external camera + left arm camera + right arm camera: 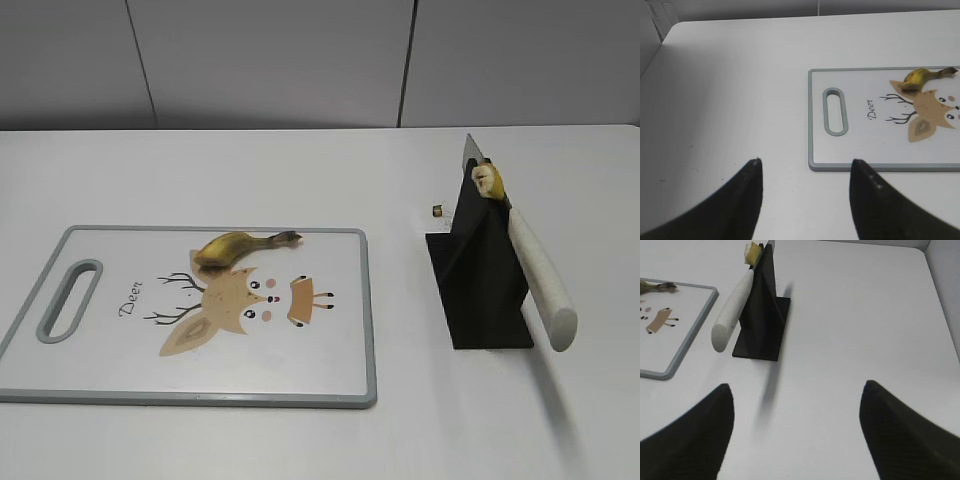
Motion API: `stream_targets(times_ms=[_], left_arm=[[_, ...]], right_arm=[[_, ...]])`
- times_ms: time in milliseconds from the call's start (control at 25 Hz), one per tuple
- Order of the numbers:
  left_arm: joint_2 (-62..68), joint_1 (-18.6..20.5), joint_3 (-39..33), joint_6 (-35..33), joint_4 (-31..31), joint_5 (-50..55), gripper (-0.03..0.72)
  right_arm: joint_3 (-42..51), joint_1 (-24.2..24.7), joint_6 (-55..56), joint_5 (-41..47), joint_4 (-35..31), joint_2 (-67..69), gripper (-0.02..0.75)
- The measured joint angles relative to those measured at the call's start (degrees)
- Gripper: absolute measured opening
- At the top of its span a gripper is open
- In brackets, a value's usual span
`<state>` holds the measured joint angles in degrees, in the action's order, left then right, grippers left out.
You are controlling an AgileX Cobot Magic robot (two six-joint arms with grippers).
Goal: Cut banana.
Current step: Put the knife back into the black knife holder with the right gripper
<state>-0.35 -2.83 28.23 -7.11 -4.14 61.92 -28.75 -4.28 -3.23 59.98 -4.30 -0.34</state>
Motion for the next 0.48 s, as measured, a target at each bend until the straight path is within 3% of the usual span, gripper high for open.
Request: stream_targets(times_ms=[480], left_arm=[[0.00, 0.00, 0.00, 0.00, 0.00, 0.00, 0.542]], right_arm=[[0.00, 0.00, 0.00, 0.00, 0.00, 0.00, 0.592]])
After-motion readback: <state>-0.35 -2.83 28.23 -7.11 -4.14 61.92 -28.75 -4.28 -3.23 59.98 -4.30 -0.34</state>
